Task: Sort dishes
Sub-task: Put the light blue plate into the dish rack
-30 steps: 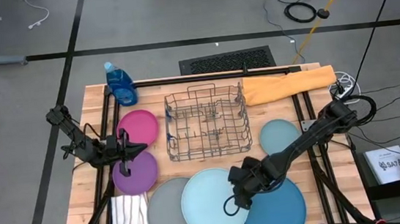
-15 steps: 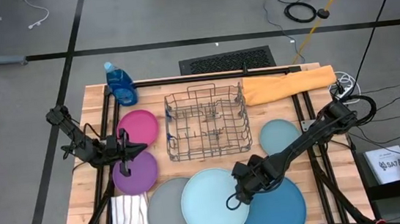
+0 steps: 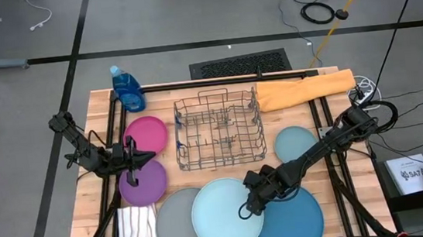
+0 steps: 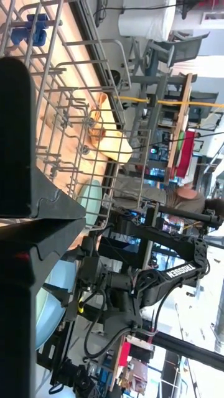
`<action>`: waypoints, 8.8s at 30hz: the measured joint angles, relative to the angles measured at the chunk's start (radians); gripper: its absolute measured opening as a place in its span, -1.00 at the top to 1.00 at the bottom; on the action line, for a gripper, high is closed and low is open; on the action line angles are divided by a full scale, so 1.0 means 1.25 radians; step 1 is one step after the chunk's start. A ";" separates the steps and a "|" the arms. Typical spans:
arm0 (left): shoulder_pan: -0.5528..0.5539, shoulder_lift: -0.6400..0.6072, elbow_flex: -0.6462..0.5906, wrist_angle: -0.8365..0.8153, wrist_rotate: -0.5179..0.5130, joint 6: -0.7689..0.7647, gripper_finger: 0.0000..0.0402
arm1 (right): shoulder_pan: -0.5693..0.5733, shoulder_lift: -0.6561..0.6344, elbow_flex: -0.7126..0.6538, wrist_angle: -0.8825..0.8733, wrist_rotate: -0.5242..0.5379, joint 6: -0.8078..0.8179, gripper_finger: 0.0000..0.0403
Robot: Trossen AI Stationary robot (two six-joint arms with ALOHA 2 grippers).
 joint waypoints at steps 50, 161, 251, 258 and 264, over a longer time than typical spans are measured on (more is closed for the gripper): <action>0.000 0.000 0.000 -0.003 -0.018 -0.001 1.00 | -0.003 0.062 0.008 0.067 0.078 -0.099 1.00; 0.002 0.190 0.000 -0.079 0.087 -0.384 0.73 | 0.188 0.209 0.201 0.050 0.083 -0.574 -0.24; 0.004 0.190 0.000 0.010 0.063 -0.257 0.73 | 0.000 0.207 0.922 -0.182 0.521 -0.879 1.00; 0.004 0.190 0.000 0.011 0.063 -0.257 0.73 | -0.077 0.207 0.922 0.002 0.418 -0.924 1.00; 0.004 0.190 0.000 0.010 0.063 -0.251 0.73 | -0.131 0.207 0.850 0.268 0.285 -0.935 1.00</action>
